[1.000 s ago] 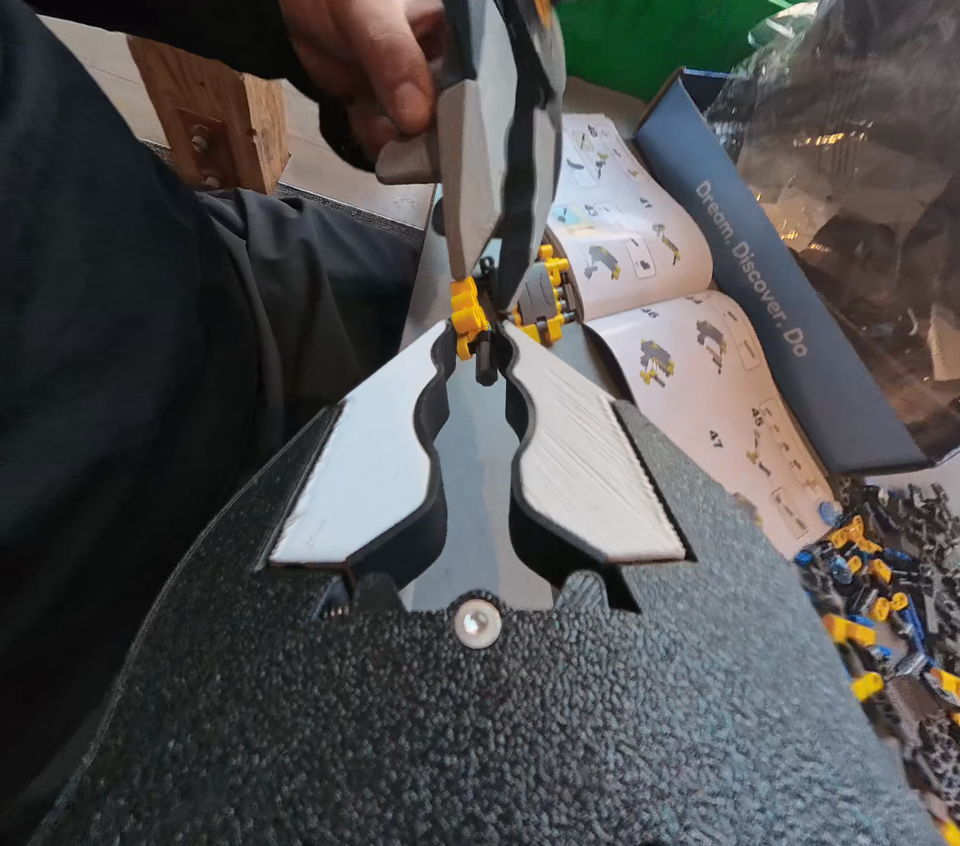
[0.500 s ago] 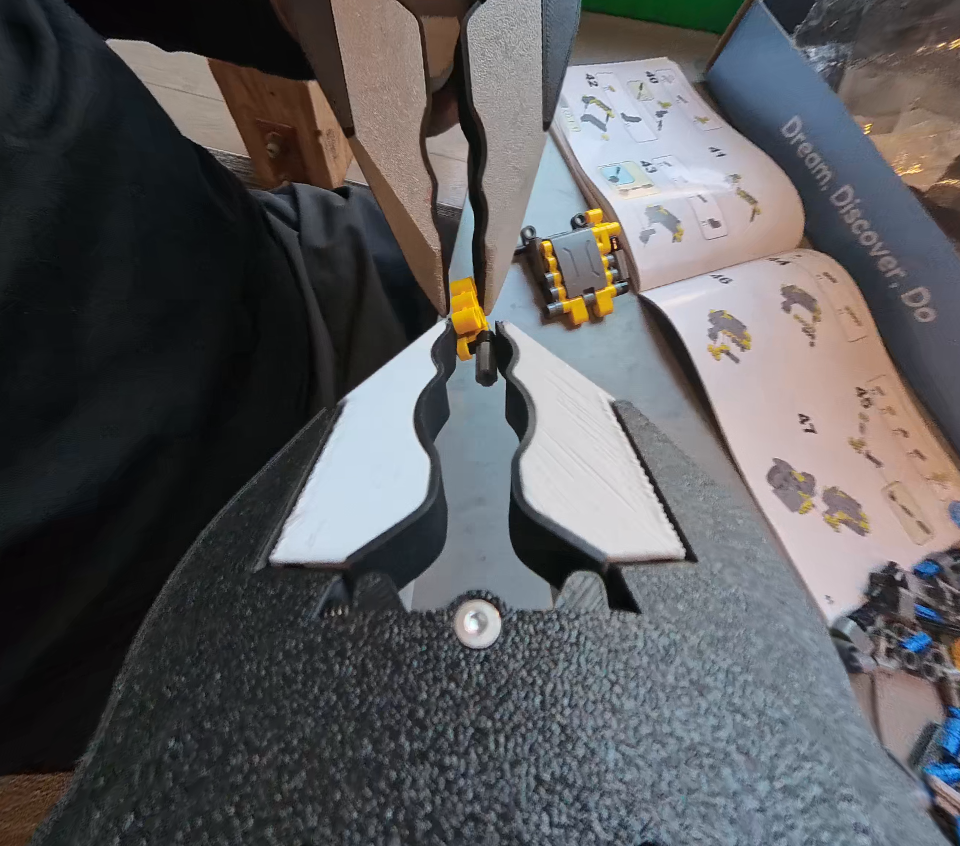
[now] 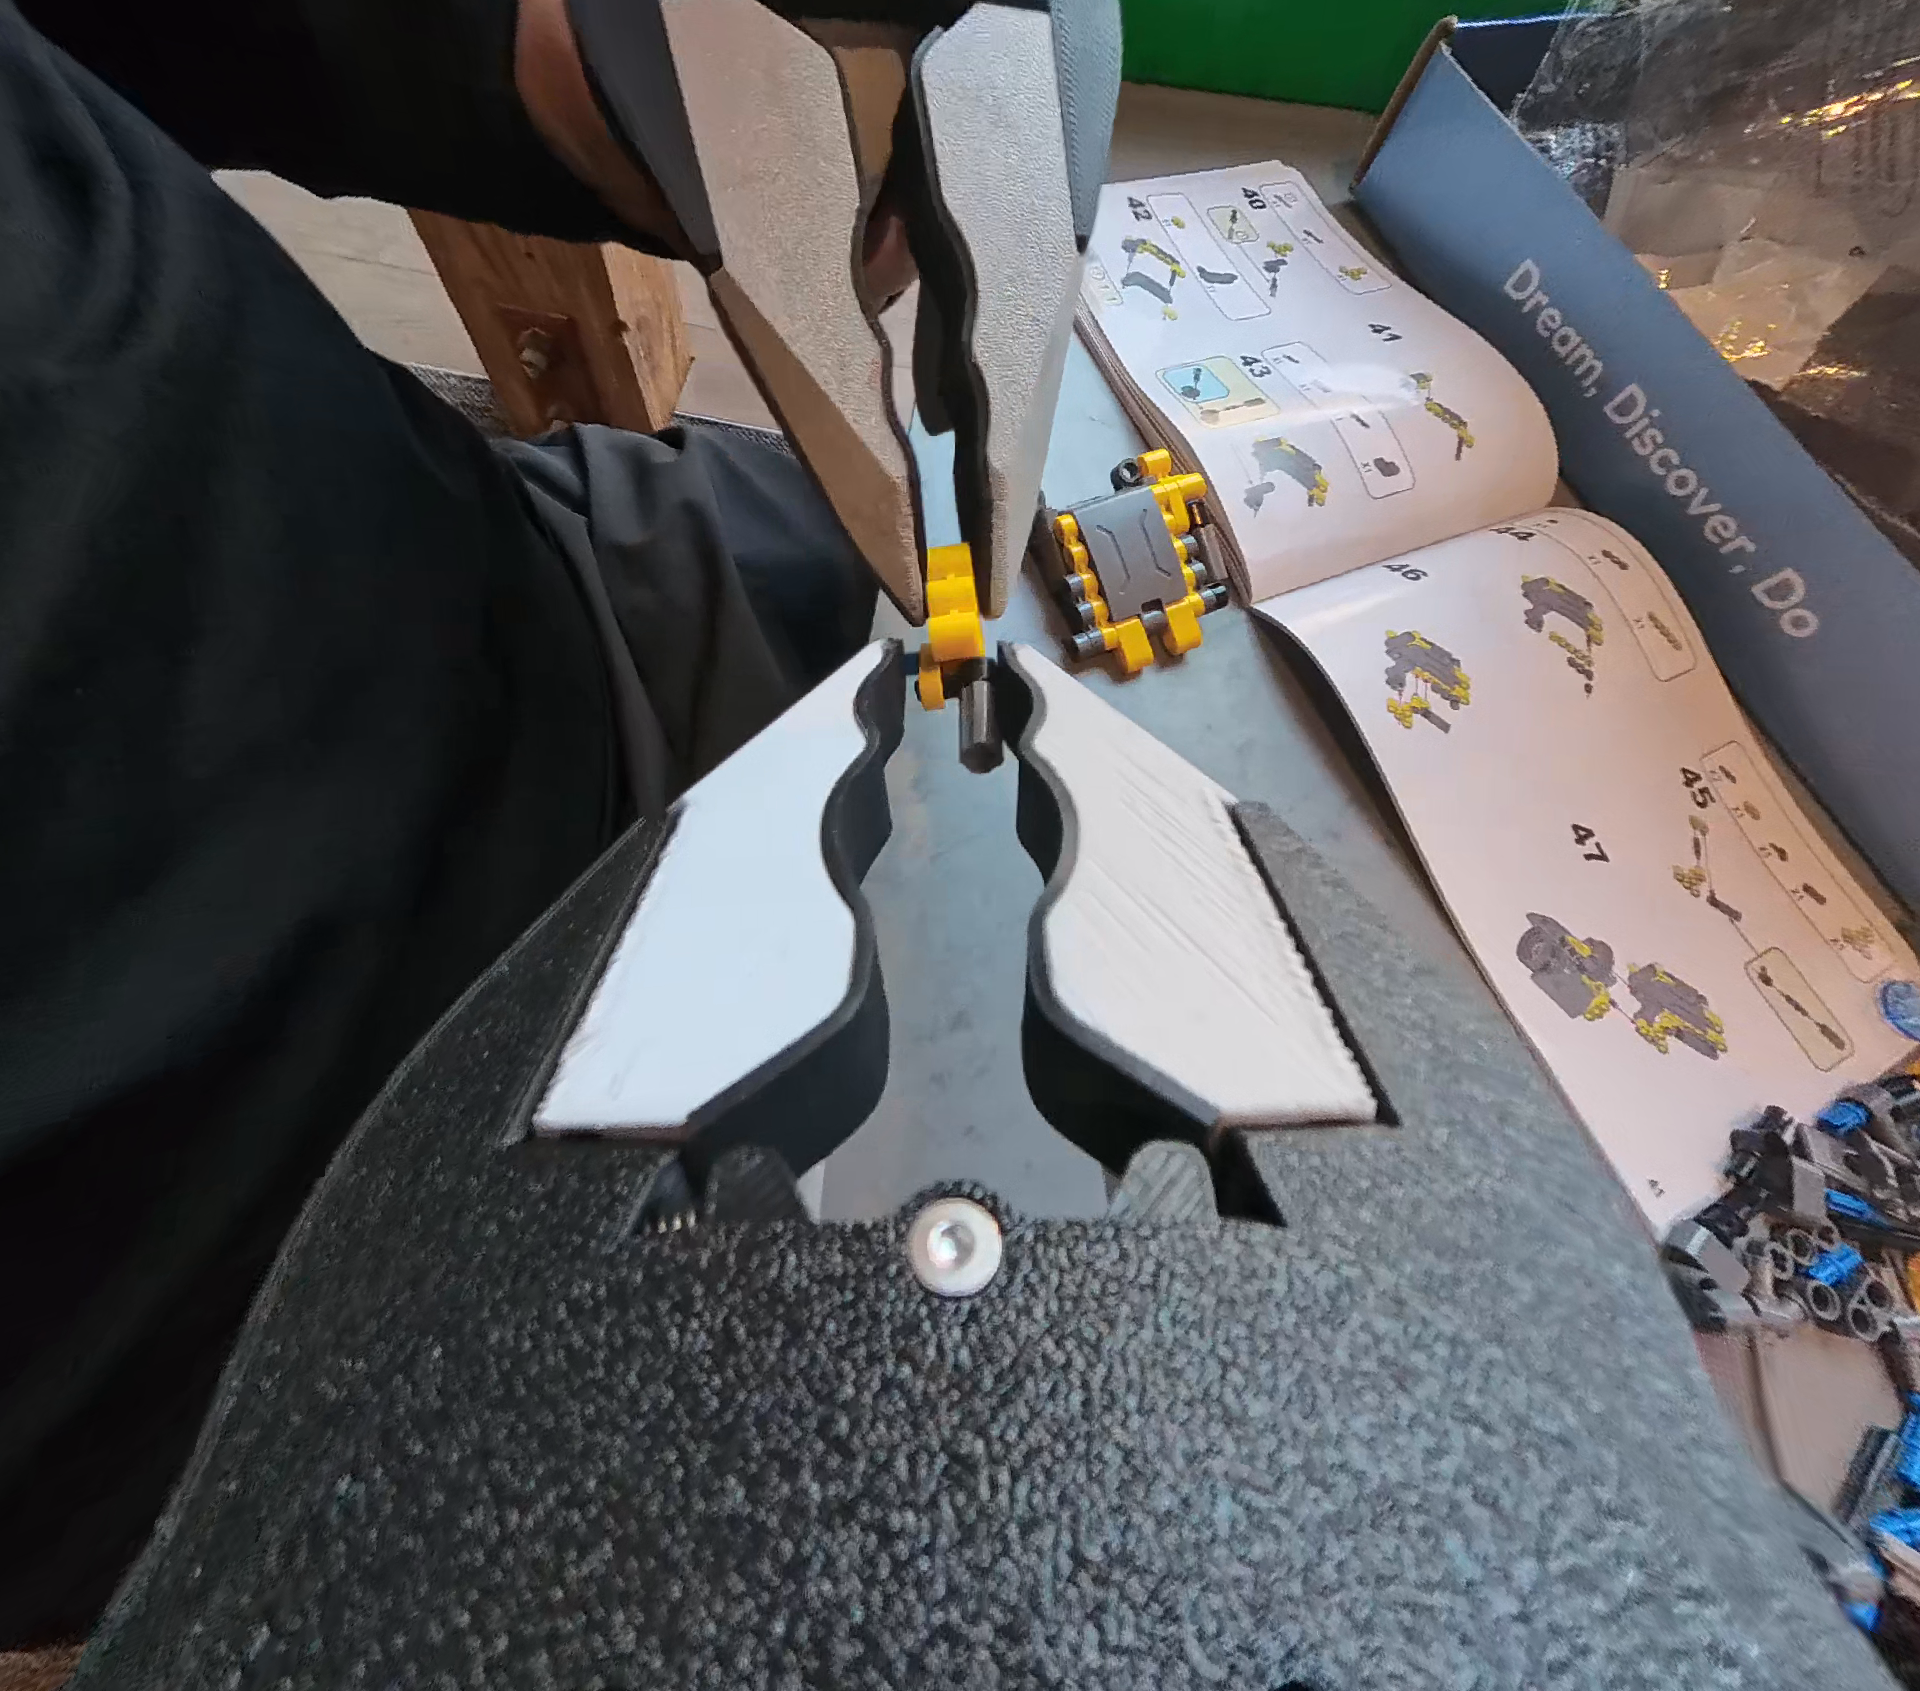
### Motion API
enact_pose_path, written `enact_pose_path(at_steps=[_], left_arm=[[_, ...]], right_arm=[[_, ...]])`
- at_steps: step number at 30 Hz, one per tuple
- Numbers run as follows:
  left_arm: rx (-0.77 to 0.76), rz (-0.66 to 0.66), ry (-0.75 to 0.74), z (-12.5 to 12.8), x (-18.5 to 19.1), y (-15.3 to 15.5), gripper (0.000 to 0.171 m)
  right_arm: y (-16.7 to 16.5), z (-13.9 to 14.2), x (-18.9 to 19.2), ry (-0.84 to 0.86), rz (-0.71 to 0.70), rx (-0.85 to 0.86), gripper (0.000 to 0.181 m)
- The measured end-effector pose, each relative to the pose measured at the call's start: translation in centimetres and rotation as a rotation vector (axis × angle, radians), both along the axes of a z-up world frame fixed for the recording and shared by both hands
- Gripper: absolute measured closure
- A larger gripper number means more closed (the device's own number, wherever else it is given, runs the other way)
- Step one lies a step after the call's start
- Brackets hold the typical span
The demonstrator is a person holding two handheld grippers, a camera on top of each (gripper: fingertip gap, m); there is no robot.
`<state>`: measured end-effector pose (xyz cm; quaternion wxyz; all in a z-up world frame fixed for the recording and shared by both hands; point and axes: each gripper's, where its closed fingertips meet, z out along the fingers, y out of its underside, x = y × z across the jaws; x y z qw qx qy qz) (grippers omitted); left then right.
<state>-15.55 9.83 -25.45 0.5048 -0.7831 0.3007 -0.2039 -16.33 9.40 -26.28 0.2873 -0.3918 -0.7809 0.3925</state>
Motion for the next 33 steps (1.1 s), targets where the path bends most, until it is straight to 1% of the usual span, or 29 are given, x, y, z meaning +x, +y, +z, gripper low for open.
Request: enact_pose_path(at_steps=[2, 5, 6, 9, 11, 12, 13, 14, 16, 17, 18, 20, 21, 24, 27, 30, 33], left_arm=[[0.033, 0.002, 0.029, 0.3, -0.1, 0.0, 0.165], [0.044, 0.002, 0.060, 0.3, -0.3, -0.1, 0.165], [0.062, -0.002, 0.064, 0.4, -0.3, -0.2, 0.165], [0.167, -0.039, 0.127, 1.1, -0.1, -0.8, 0.166], [0.216, -0.062, 0.171, 1.2, 0.0, -1.2, 0.166], [0.212, -0.073, 0.152, 1.2, 0.2, -1.5, 0.166], [0.205, -0.081, 0.114, 1.4, 0.3, -1.6, 0.166], [0.193, -0.084, 0.087, 1.4, 0.3, -1.6, 0.166], [0.179, -0.083, 0.077, 1.0, 0.2, -1.6, 0.166], [0.179, -0.077, 0.073, 0.9, 0.0, -1.6, 0.166], [0.175, -0.082, 0.054, 0.9, 0.0, -1.6, 0.166], [0.168, -0.090, 0.007, 1.1, 0.0, -1.6, 0.166], [0.170, -0.095, -0.009, 1.3, 0.0, -1.6, 0.166], [0.178, -0.117, -0.072, 1.8, 0.0, -1.9, 0.166], [0.173, -0.145, -0.122, 2.0, 0.2, -2.3, 0.167], [0.188, -0.163, -0.133, 2.2, 0.4, -2.5, 0.166], [0.221, -0.158, -0.110, 2.6, 0.3, -2.6, 0.166]], right_arm=[[-0.2, 0.1, -0.2, 0.006, -0.004, -0.025, 0.168], [-0.4, 0.0, -0.5, 0.029, -0.020, 0.013, 0.169], [-0.5, 0.1, -0.5, 0.032, -0.018, -0.004, 0.169], [-1.3, 0.8, -0.4, 0.022, 0.019, -0.139, 0.169], [-1.8, 0.9, -0.2, -0.031, 0.052, -0.267, 0.168], [-2.0, 0.9, 0.0, -0.057, 0.073, -0.330, 0.168], [-2.2, 1.1, 0.1, -0.045, 0.092, -0.348, 0.168], [-2.2, 1.1, 0.2, -0.014, 0.097, -0.317, 0.167], [-1.8, 0.5, 0.4, 0.005, 0.088, -0.182, 0.165], [-1.4, 0.2, 0.4, 0.009, 0.074, -0.117, 0.161], [-1.2, 0.2, 0.5, 0.015, 0.066, -0.075, 0.157], [-1.1, 0.5, 0.5, 0.030, 0.059, -0.048, 0.156], [-1.1, 0.6, 0.6, 0.031, 0.059, -0.052, 0.157], [-1.0, 0.8, 0.9, 0.029, 0.070, -0.086, 0.176], [-1.3, 1.2, 1.1, 0.033, 0.095, -0.123, 0.171], [-2.0, 1.6, 1.3, 0.028, 0.125, -0.183, 0.175], [-2.2, 1.9, 1.2, -0.031, 0.113, -0.357, 0.176]])
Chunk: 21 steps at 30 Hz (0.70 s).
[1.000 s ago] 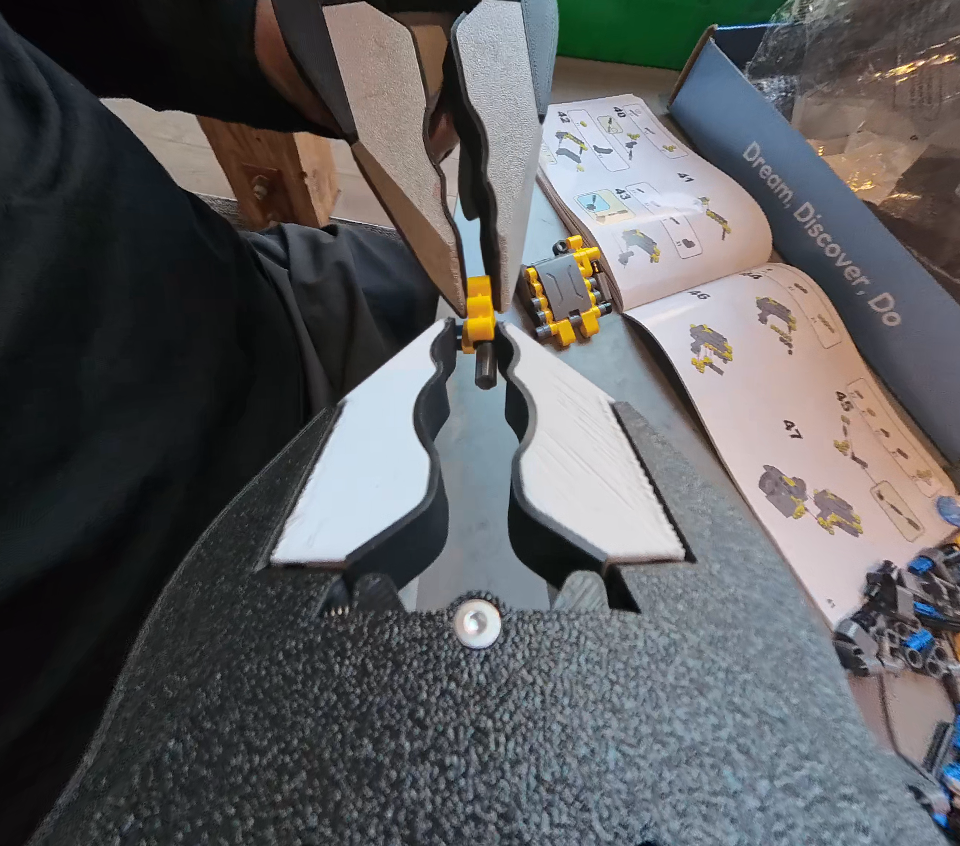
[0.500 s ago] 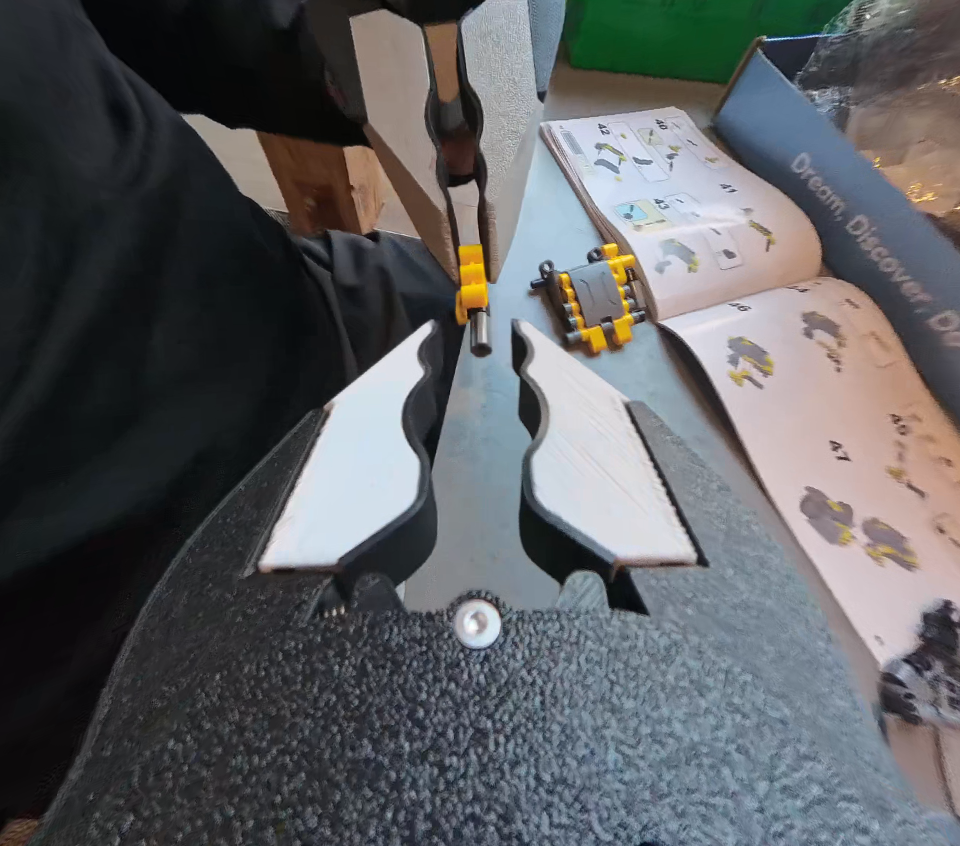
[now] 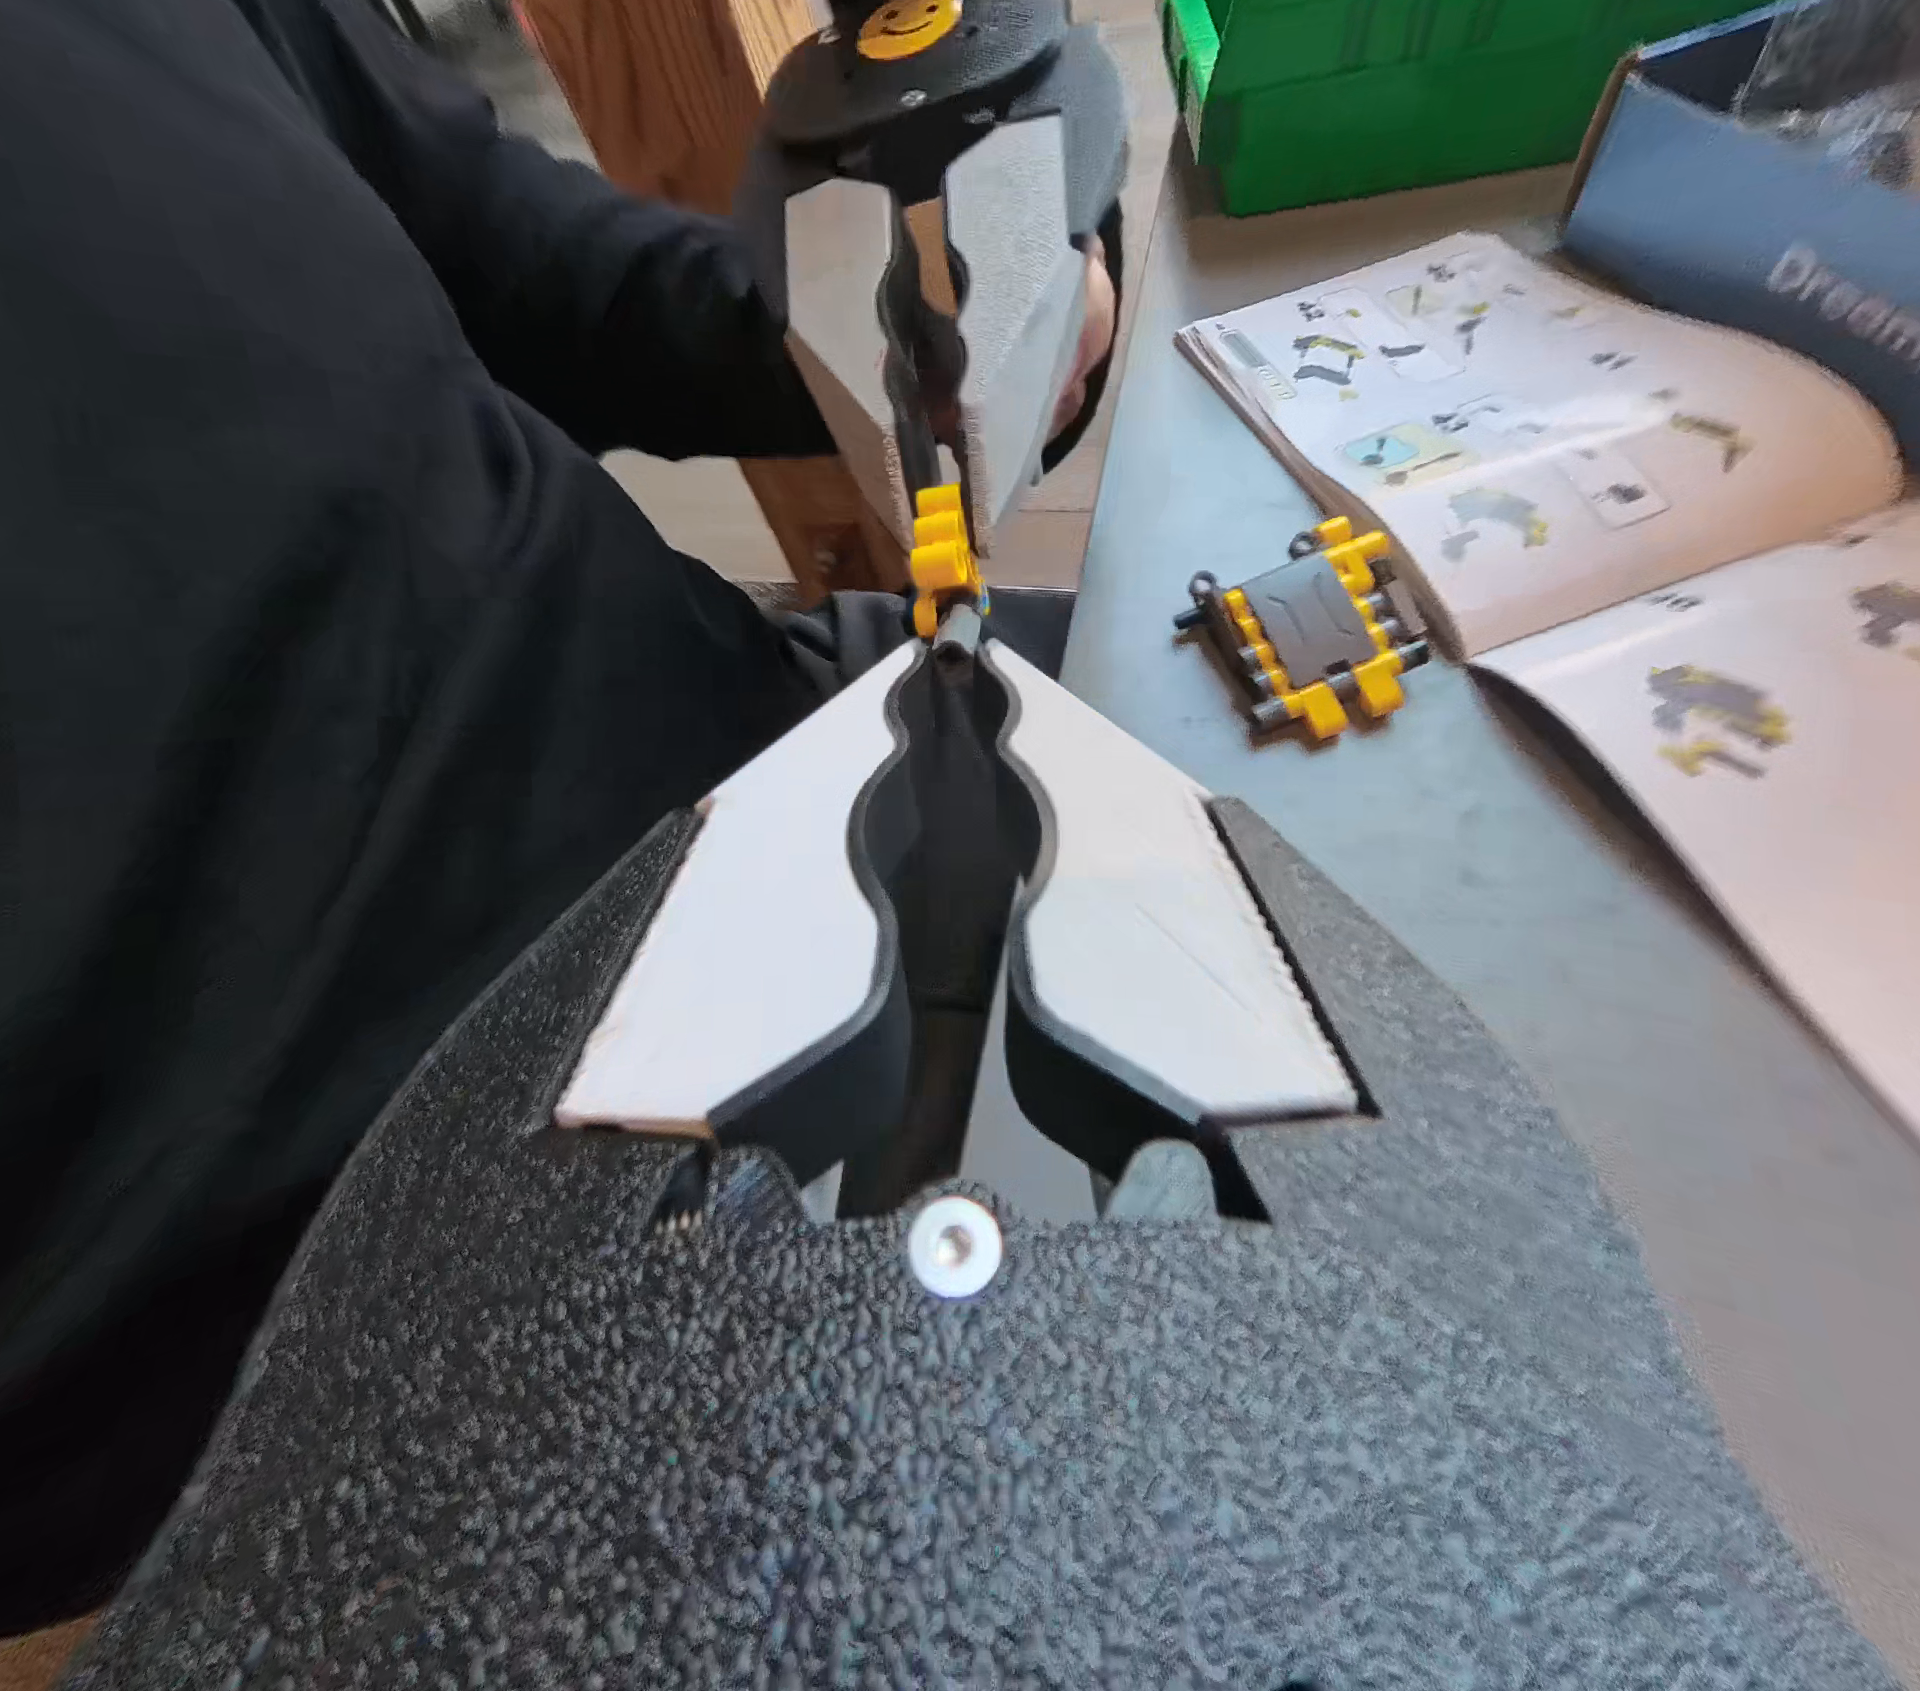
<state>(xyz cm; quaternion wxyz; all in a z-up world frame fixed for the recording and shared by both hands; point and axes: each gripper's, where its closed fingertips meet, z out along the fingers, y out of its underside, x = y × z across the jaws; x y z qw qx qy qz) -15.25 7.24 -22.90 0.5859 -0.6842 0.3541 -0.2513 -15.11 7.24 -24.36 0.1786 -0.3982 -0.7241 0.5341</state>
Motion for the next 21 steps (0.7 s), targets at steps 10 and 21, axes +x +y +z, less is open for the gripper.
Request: enact_pose_path(at_steps=[10, 21], left_arm=[[0.154, 0.074, 0.214, 0.3, -0.1, -0.4, 0.166], [0.116, -0.102, -0.298, 3.1, 0.3, -1.7, 0.166]], right_arm=[[-0.7, 0.2, 0.2, -0.167, -0.019, -0.380, 0.176], [-1.7, 3.1, 1.1, 0.211, 0.027, 0.163, 0.162]])
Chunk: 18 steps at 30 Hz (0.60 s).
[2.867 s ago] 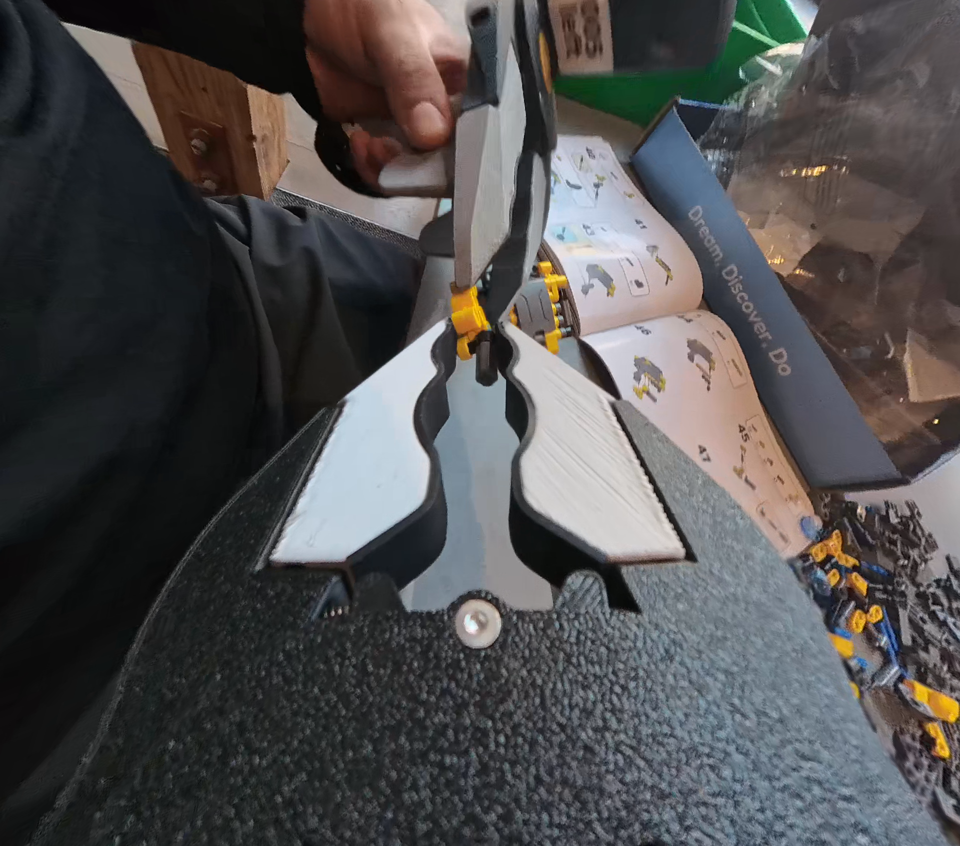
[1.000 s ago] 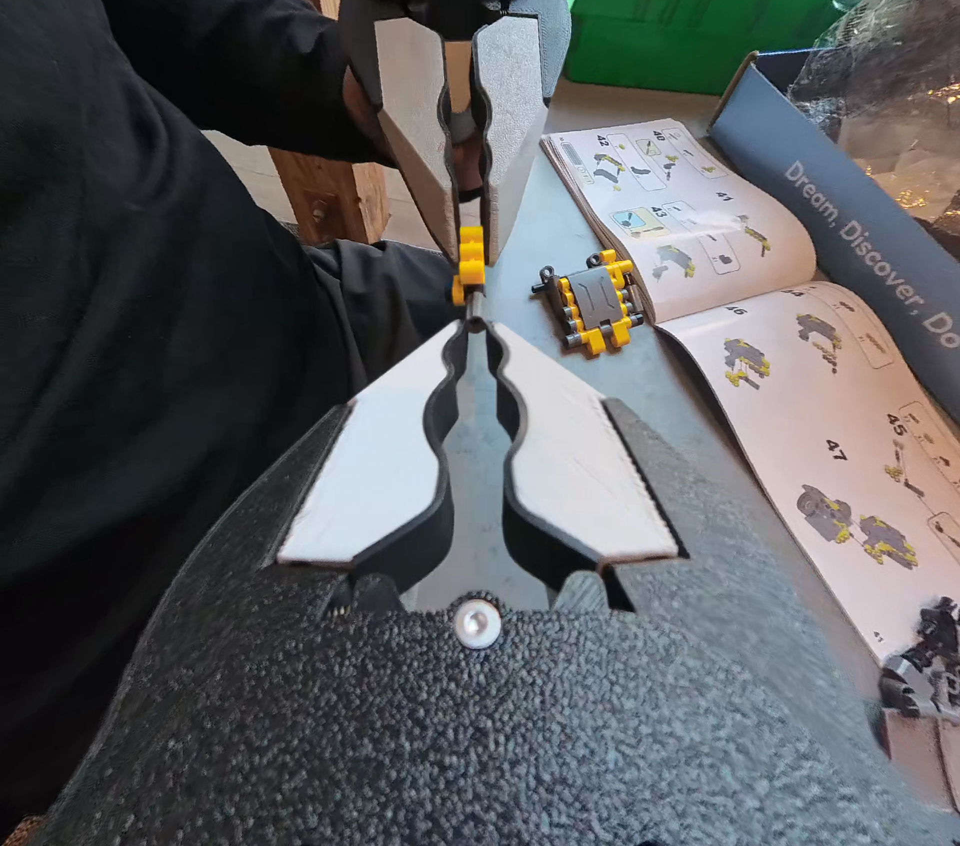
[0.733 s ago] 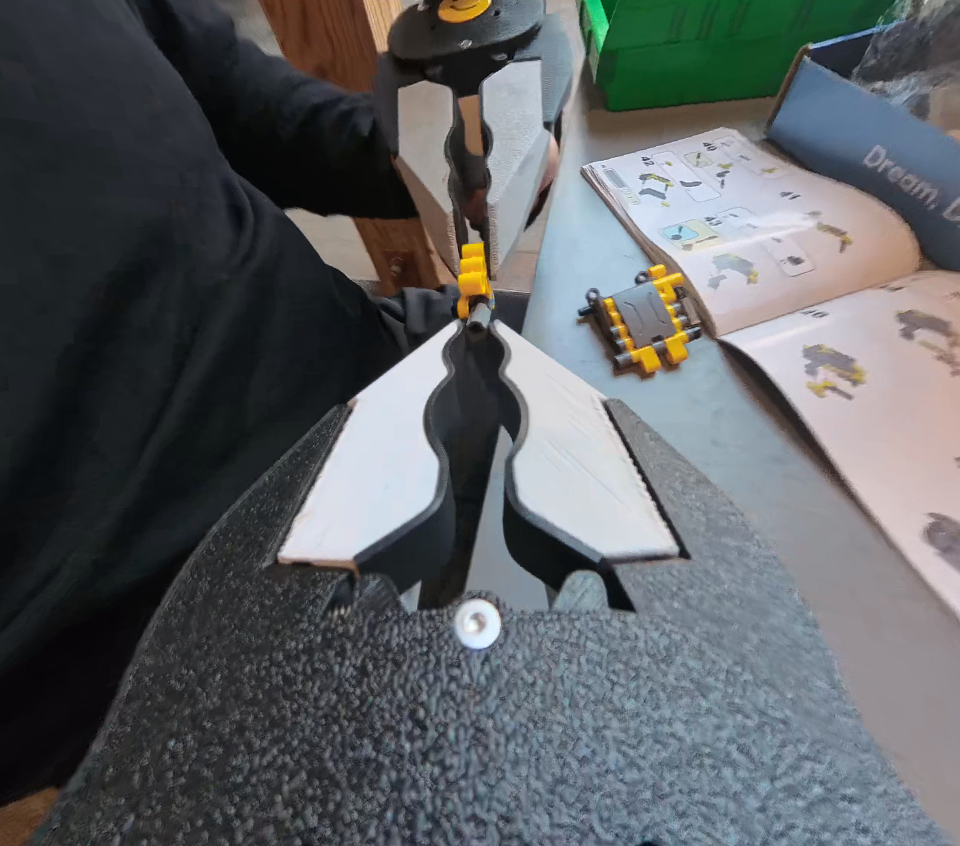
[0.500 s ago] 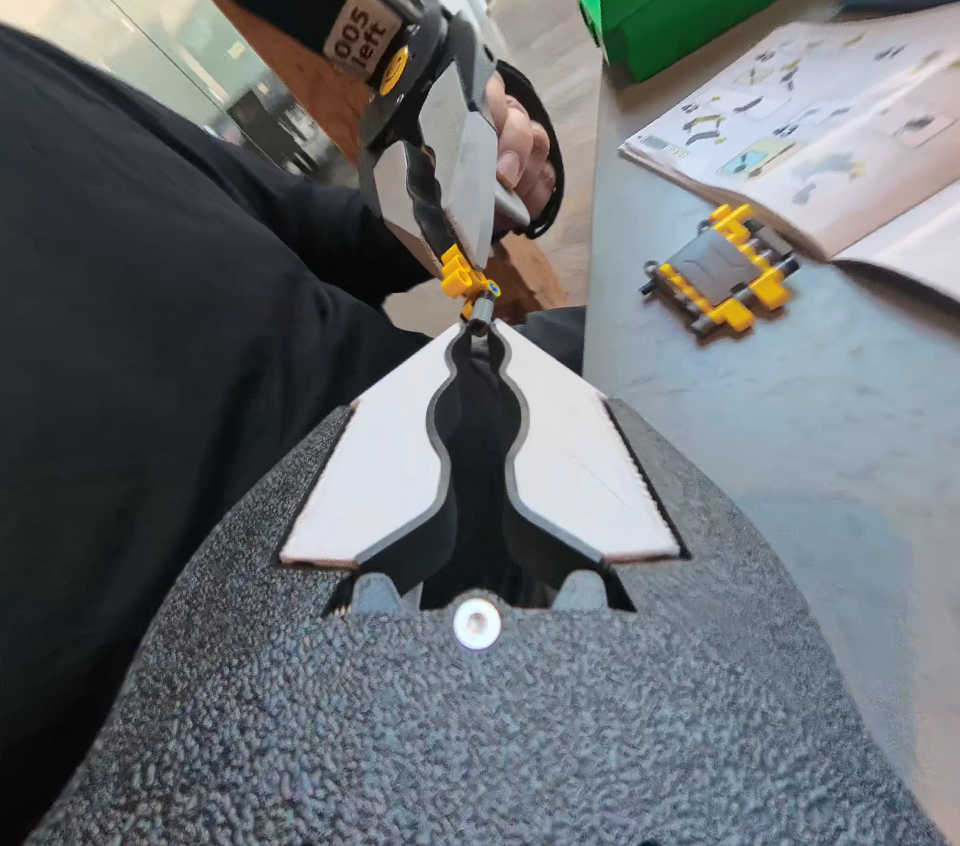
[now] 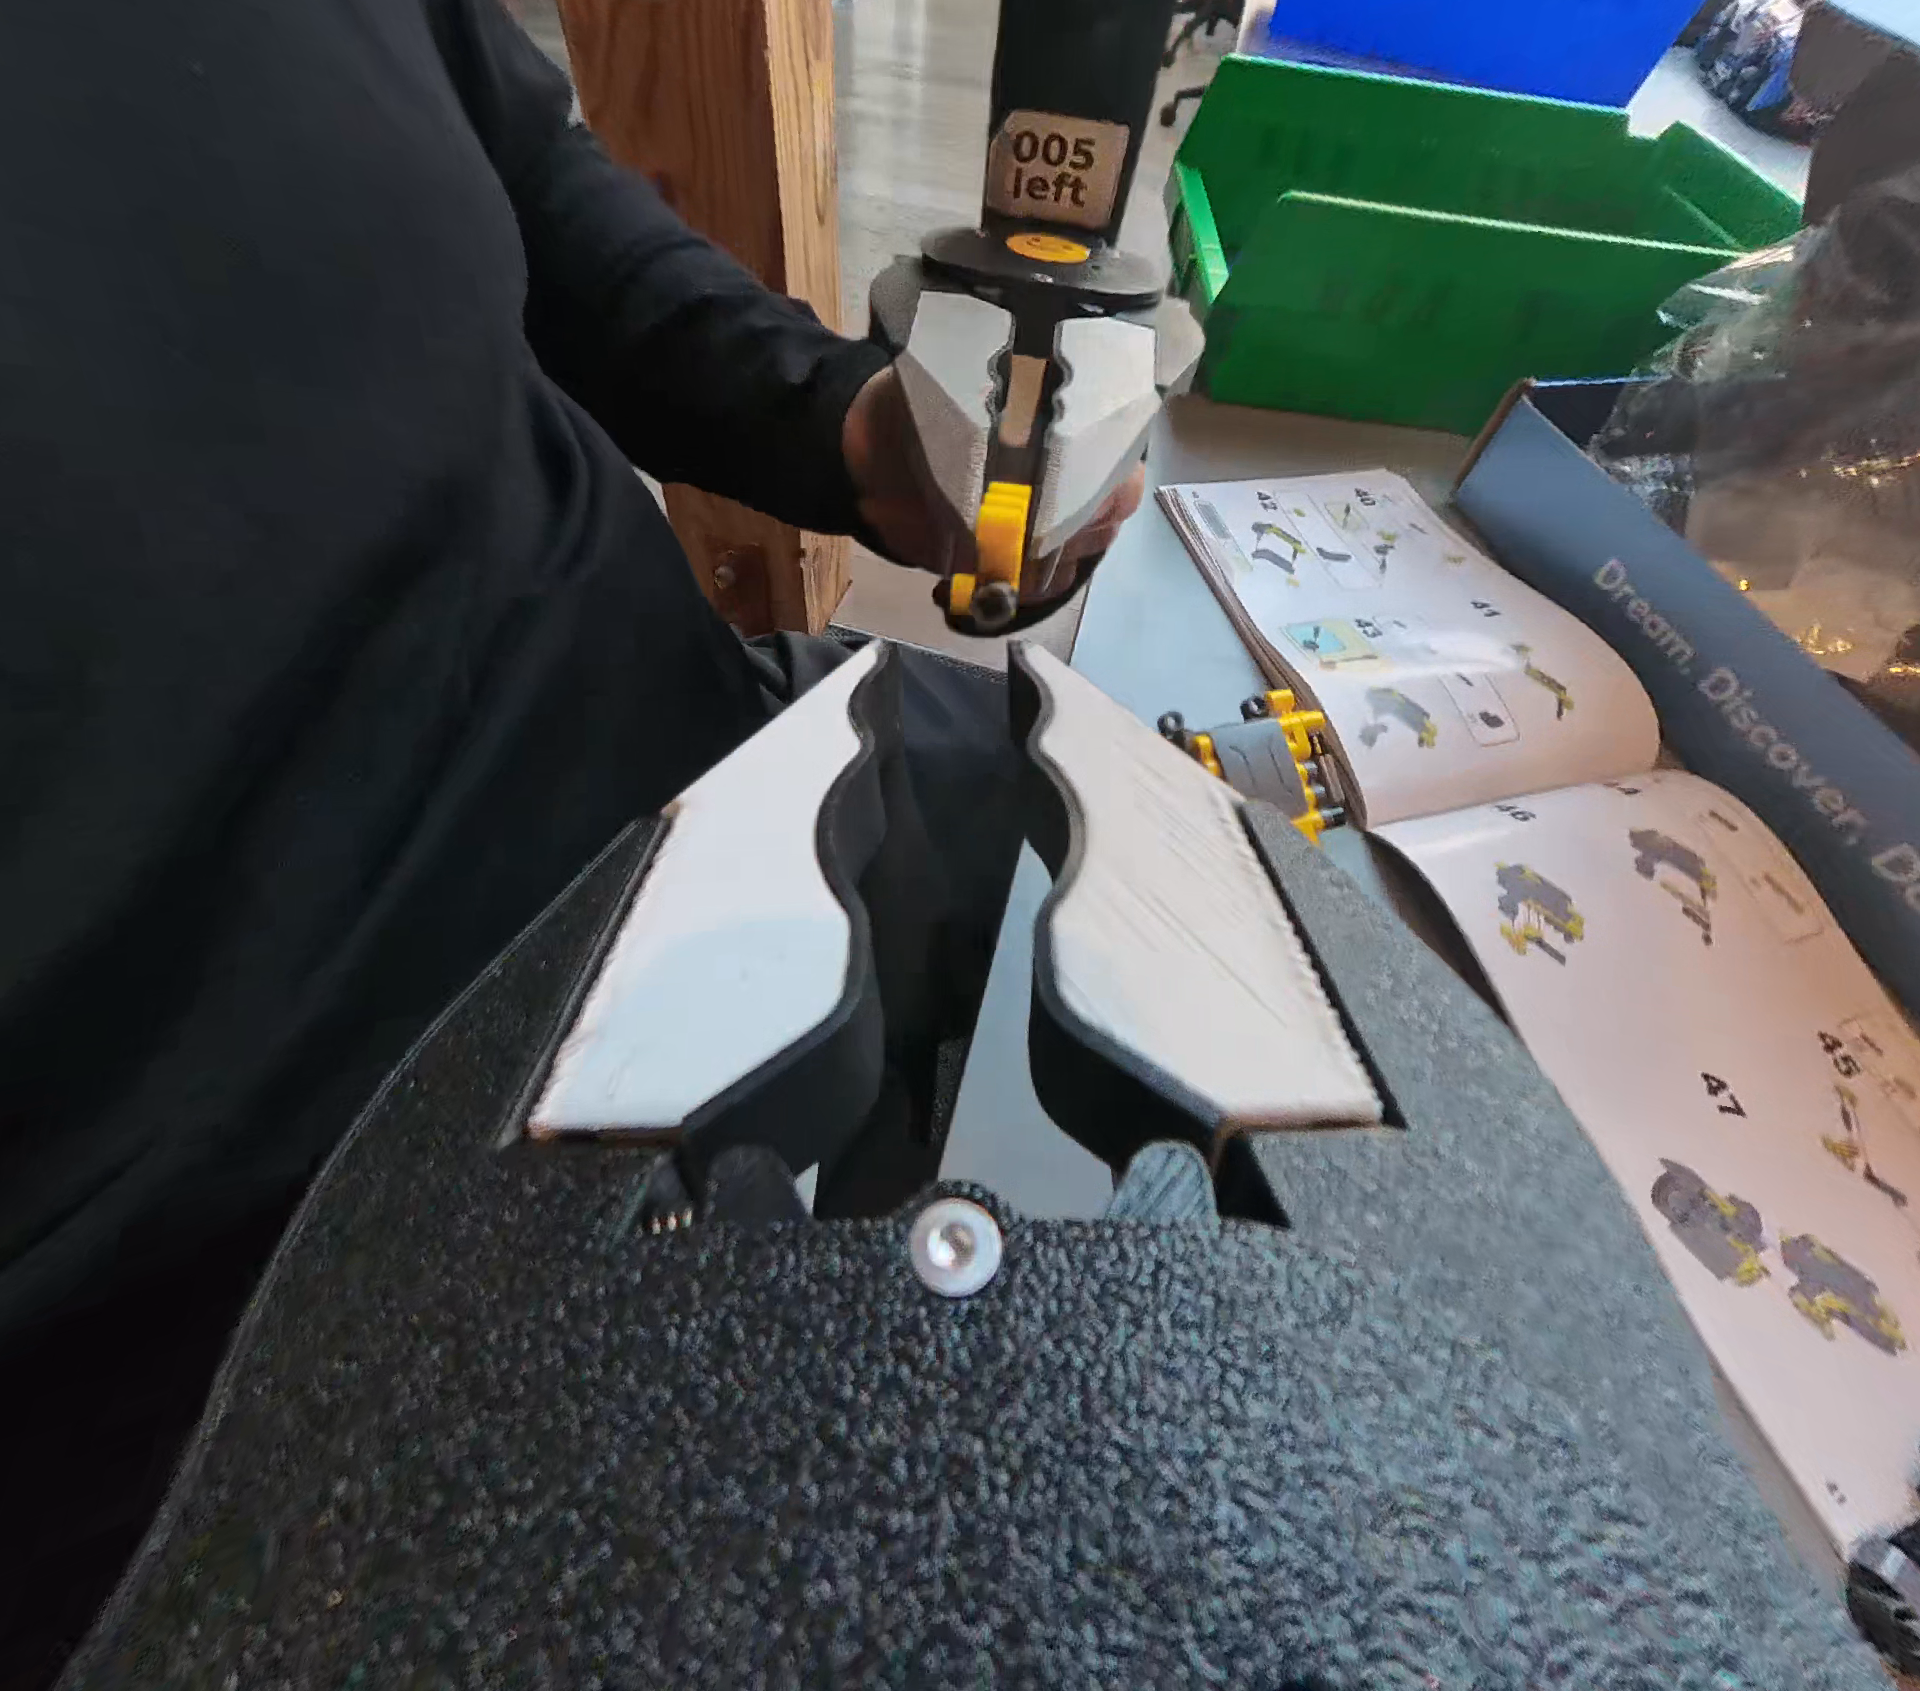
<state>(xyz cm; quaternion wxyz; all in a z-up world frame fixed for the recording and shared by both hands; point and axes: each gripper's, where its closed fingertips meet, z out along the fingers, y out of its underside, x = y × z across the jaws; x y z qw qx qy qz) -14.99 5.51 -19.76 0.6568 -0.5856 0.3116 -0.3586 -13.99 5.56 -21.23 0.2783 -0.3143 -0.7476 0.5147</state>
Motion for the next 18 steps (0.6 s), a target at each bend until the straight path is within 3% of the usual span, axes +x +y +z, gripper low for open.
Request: enact_pose_path(at_steps=[9, 18], left_arm=[[0.133, -0.023, -0.010, 1.4, 0.7, -1.1, 0.167], [0.153, -0.028, 0.011, 1.3, 0.8, -1.3, 0.166]], right_arm=[[-1.1, 1.6, -0.1, 0.057, 0.040, -0.056, 0.162], [-1.7, 2.3, -0.1, 0.056, 0.132, -0.076, 0.170]])
